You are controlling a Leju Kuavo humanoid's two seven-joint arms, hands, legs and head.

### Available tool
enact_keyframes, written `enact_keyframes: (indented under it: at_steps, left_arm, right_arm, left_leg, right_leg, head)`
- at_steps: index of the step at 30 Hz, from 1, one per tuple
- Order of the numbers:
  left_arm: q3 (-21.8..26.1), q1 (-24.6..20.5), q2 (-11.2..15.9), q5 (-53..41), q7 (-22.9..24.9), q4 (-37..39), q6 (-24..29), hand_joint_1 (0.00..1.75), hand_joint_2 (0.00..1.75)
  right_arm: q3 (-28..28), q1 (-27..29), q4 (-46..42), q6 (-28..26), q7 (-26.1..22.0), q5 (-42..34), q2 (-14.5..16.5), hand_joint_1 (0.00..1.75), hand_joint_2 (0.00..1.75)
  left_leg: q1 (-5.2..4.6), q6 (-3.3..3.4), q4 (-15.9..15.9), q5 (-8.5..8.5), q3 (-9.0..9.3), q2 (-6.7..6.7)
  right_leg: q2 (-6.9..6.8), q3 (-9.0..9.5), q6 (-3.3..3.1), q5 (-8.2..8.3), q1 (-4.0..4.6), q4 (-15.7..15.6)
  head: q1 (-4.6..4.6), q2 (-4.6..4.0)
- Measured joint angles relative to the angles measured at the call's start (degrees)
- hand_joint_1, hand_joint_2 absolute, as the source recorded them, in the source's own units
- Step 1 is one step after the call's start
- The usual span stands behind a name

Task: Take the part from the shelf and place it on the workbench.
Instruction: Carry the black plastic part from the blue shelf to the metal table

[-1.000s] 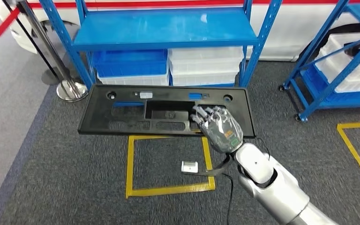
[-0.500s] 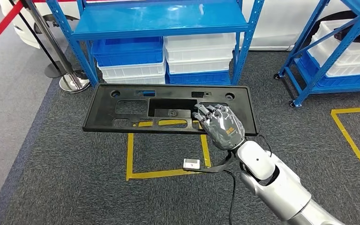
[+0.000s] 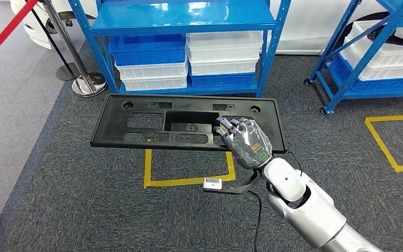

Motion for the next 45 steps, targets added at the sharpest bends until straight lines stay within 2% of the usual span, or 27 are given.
enact_keyframes:
  at_steps: [1, 3, 4, 5, 6, 9, 10, 14, 16, 18, 20, 21, 22, 24, 26, 27, 29, 31, 33, 34, 35, 36, 38, 40, 42, 44, 45]
  left_arm:
    - [0.0, 0.1, 0.0, 0.1, -0.1, 0.0, -0.1, 0.00, 1.75]
    - [0.0, 0.1, 0.0, 0.1, -0.2, 0.0, -0.2, 0.00, 1.75]
    - [0.0, 0.1, 0.0, 0.1, -0.2, 0.0, -0.2, 0.00, 1.75]
    - [0.0, 0.2, 0.0, 0.1, -0.2, 0.0, -0.2, 0.00, 1.75]
    - [0.0, 0.2, 0.0, 0.2, -0.2, 0.0, -0.2, 0.00, 1.75]
    - [0.0, 0.3, 0.0, 0.5, -0.3, 0.0, -0.2, 0.00, 1.75]
    - [0.0, 0.3, 0.0, 0.6, -0.3, 0.0, -0.2, 0.00, 1.75]
    - [0.0, 0.2, -0.1, 1.0, -0.4, 0.0, -0.2, 0.00, 1.75]
    - [0.0, 0.3, -0.1, 1.1, -0.4, 0.0, -0.2, 0.00, 1.75]
    - [0.0, 0.3, -0.1, 1.2, -0.4, 0.0, -0.2, 0.00, 1.75]
    - [0.0, 0.4, -0.1, 1.2, -0.4, 0.0, -0.2, 0.00, 1.75]
    - [0.0, 0.4, -0.1, 1.3, -0.4, 0.0, -0.2, 0.00, 1.75]
    - [0.0, 0.4, -0.1, 1.3, -0.4, 0.0, -0.3, 0.00, 1.75]
    - [0.0, 0.4, 0.1, 1.3, -0.4, 0.0, -0.3, 0.00, 1.75]
    - [0.0, 0.5, 0.2, 1.3, -0.4, 0.0, -0.3, 0.00, 1.75]
    - [0.0, 0.5, 0.3, 1.4, -0.4, 0.1, -0.3, 0.00, 1.75]
    - [0.0, 0.4, 0.3, 1.5, -0.4, 0.1, -0.3, 0.00, 1.75]
    - [0.0, 0.4, 0.2, 1.6, -0.4, 0.0, -0.3, 0.00, 1.75]
    - [0.0, 0.6, 0.2, 1.7, -0.5, 0.0, -0.3, 0.00, 1.75]
    - [0.0, 0.6, 0.2, 1.8, -0.5, 0.0, -0.3, 0.00, 1.75]
    - [0.0, 0.6, 0.2, 1.8, -0.5, 0.0, -0.3, 0.00, 1.75]
    - [0.0, 0.6, 0.1, 1.8, -0.5, 0.0, -0.3, 0.00, 1.75]
    - [0.0, 0.6, 0.1, 1.8, -0.5, 0.0, -0.3, 0.00, 1.75]
    - [0.0, 0.5, 0.0, 1.8, -0.5, 0.0, -0.3, 0.00, 1.75]
    - [0.0, 0.5, 0.1, 1.8, -0.5, 0.0, -0.3, 0.00, 1.75]
    - [0.0, 0.3, 0.0, 1.8, -0.5, 0.0, -0.3, 0.00, 1.75]
    - [0.0, 0.3, 0.0, 1.8, -0.5, 0.0, -0.3, 0.00, 1.75]
  right_arm:
    - [0.0, 0.0, 0.0, 0.2, 0.0, -0.2, 0.0, 1.69, 1.75]
    - [0.0, 0.0, 0.1, 0.6, 0.0, -0.7, 0.0, 1.69, 1.75]
    - [0.0, 0.0, 0.1, 0.7, 0.0, -0.8, 0.0, 1.69, 1.75]
    - [0.0, 0.0, 0.2, 0.9, 0.0, -0.9, 0.0, 1.69, 1.75]
    - [0.0, 0.0, 0.3, 1.0, 0.0, -1.0, 0.0, 1.69, 1.75]
    - [0.0, -0.1, 0.4, 1.4, 0.0, -1.6, 0.0, 1.69, 1.75]
    - [-0.1, -0.1, 0.4, 1.5, 0.0, -1.8, 0.0, 1.69, 1.75]
    - [-0.1, -0.2, 0.4, 2.1, 0.1, -2.4, 0.1, 1.69, 1.75]
    - [-0.2, -0.3, 0.4, 2.4, 0.1, -2.7, 0.1, 1.69, 1.75]
    - [-0.2, -0.3, 0.5, 2.6, 0.1, -3.2, 0.2, 1.69, 1.75]
    - [-0.2, -0.2, 0.5, 3.0, 0.1, -3.6, 0.2, 1.69, 1.75]
    - [-0.2, -0.2, 0.5, 3.2, 0.1, -3.8, 0.3, 1.69, 1.75]
    - [-0.2, -0.1, 0.5, 3.3, 0.1, -3.9, 0.3, 1.69, 1.75]
    - [-0.2, -0.2, 0.5, 3.4, 0.1, -4.1, 0.3, 1.69, 1.75]
    - [-0.3, -0.3, 0.5, 3.4, 0.1, -4.3, 0.5, 1.69, 1.75]
    - [-0.3, -0.4, 0.5, 3.4, 0.1, -4.3, 0.5, 1.69, 1.75]
    - [-0.5, -0.3, 0.5, 3.4, 0.1, -4.4, 0.6, 1.69, 1.75]
    - [-0.7, -0.4, 0.5, 3.4, 0.1, -4.5, 0.6, 1.69, 1.75]
    - [-0.9, -0.5, 0.5, 3.4, 0.1, -4.6, 0.6, 1.69, 1.75]
    - [-0.9, -0.4, 0.5, 3.4, 0.1, -4.6, 0.6, 1.69, 1.75]
    - [-0.9, -0.3, 0.5, 3.4, 0.1, -4.6, 0.6, 1.69, 1.75]
    - [-0.9, -0.2, 0.5, 3.4, 0.1, -4.6, 0.6, 1.69, 1.75]
    - [-1.0, -0.1, 0.5, 3.5, 0.1, -4.6, 0.6, 1.69, 1.75]
    - [-1.1, -0.2, 0.5, 3.5, 0.2, -4.6, 0.6, 1.69, 1.75]
    - [-1.1, -0.2, 0.4, 3.4, 0.2, -4.6, 0.6, 1.69, 1.75]
    - [-1.2, -0.1, 0.4, 3.5, 0.2, -4.6, 0.6, 1.69, 1.75]
    - [-1.2, -0.1, 0.4, 3.5, 0.1, -4.6, 0.6, 1.69, 1.75]
  left_leg:
    - [0.15, 0.22, -0.2, 0.75, -0.49, 0.12]
    - [0.17, 0.47, -0.1, 1.96, -1.96, 0.23]
    - [0.19, 0.42, 0.1, 2.50, -2.74, 0.24]
    - [0.23, 0.32, 0.3, 2.95, -3.49, 0.24]
    - [0.32, 0.16, 0.5, 3.29, -4.18, 0.22]
    - [0.49, -0.54, 2.0, 3.66, -5.90, 0.17]
    - [0.43, -0.88, 2.5, 3.74, -6.37, 0.17]
    - [0.54, -2.28, 3.0, 4.03, -7.12, 0.36]
    - [0.72, -2.76, 6.0, 1.66, -8.40, 0.22]
    - [0.77, -2.97, 13.2, -2.61, -11.23, 0.05]
    - [0.74, -2.90, 18.5, -4.65, -13.16, 0.01]
    - [0.68, -2.66, 18.3, -4.06, -12.72, -0.10]
    - [0.58, -2.26, 15.9, -2.57, -11.23, -0.45]
    - [0.41, -0.92, 8.0, 0.53, -6.82, -2.92]
    - [0.21, 0.03, 3.3, 1.59, -4.39, -5.12]
    - [0.09, 0.20, 2.8, 1.53, -4.19, -5.24]
    - [0.06, 0.22, 1.8, 2.21, -3.92, -3.85]
    - [0.39, 0.33, 0.4, 3.08, -3.54, -2.25]
    - [0.48, 0.49, 0.0, 3.44, -3.63, -0.66]
    - [0.48, 0.51, 0.0, 3.47, -3.78, 0.16]
    - [0.50, 0.48, 0.1, 3.46, -3.92, 0.95]
    - [0.53, 0.39, 0.3, 3.40, -4.06, 1.70]
    - [0.62, -0.02, 0.9, 3.10, -4.27, 3.03]
    - [0.43, -0.77, 1.7, 2.54, -4.47, 4.13]
    - [0.18, -1.53, 2.2, 2.16, -4.52, 5.08]
    - [0.34, -2.20, 2.4, 1.93, -4.45, 5.78]
    - [0.51, -2.51, 2.8, 1.39, -4.57, 5.23]
  right_leg:
    - [0.19, -0.93, 0.30, -2.02, -0.13, 2.3]
    - [0.40, -3.40, 0.84, -7.27, -0.58, 9.8]
    - [0.39, -4.12, 1.08, -8.97, -0.78, 12.9]
    - [0.39, -3.96, 1.29, -9.65, -0.98, 14.4]
    - [0.37, -2.52, 1.47, -9.27, -1.18, 13.5]
    - [0.37, 5.20, 1.67, -6.78, -1.49, 2.9]
    - [0.43, 6.52, 1.49, -6.58, -1.45, 0.6]
    - [0.84, 6.41, -0.08, -6.09, -1.03, -0.5]
    - [1.13, 6.14, -0.99, -5.47, -1.08, -0.8]
    - [1.64, 5.64, -1.52, -5.00, -0.93, -0.8]
    - [2.40, 5.12, -1.70, -4.58, -0.57, -0.7]
    - [2.90, 4.91, -1.71, -4.37, -0.38, -0.7]
    - [3.44, 4.77, -1.70, -4.18, -0.17, -0.7]
    - [4.44, 4.56, -1.58, -3.82, 0.08, -0.7]
    - [5.41, 4.15, -1.09, -3.39, -0.24, -0.7]
    - [5.98, 3.88, -0.67, -3.11, -0.47, -0.7]
    - [6.59, 3.54, 0.11, -2.68, -0.68, -0.9]
    - [4.50, 2.39, 0.58, -4.20, -0.46, 1.1]
    - [1.85, -0.65, 1.04, -7.96, -0.60, 7.4]
    - [1.40, -2.25, 1.36, -9.49, -0.83, 10.9]
    - [1.16, -3.23, 1.69, -10.17, -1.06, 13.3]
    - [0.94, -3.12, 1.97, -9.73, -1.30, 13.5]
    - [-0.21, 0.34, 2.36, -6.67, -1.69, 8.0]
    - [-2.09, 4.09, 2.12, -4.75, -1.49, 1.4]
    - [-2.38, 4.89, 1.38, -4.70, -1.08, -0.6]
    - [-1.12, 4.63, 0.59, -4.39, -1.06, -0.6]
    - [-0.59, 4.57, 0.22, -4.25, -1.10, -0.7]
  head:
    - [0.00, 0.00]
    - [-0.01, 0.00]
    - [-0.01, 0.00]
    - [-0.01, 0.00]
    - [-0.01, 0.00]
    - [-0.01, 0.00]
    - [-0.01, 0.00]
    - [-0.02, 0.00]
    - [-0.03, 0.00]
    - [-0.03, 0.00]
    - [-0.03, 0.00]
    - [-0.03, 0.00]
    - [-0.03, 0.00]
    - [-0.01, 0.00]
    - [-0.01, 0.00]
    - [-0.01, 0.00]
    - [-0.02, 0.00]
    - [-0.01, 0.00]
    - [0.01, 0.00]
    - [0.00, 0.00]
    - [0.00, 0.00]
    - [0.01, 0.00]
    - [0.01, 0.00]
    - [0.00, 0.00]
    - [-0.01, 0.00]
    - [-0.01, 0.00]
    - [-0.01, 0.00]
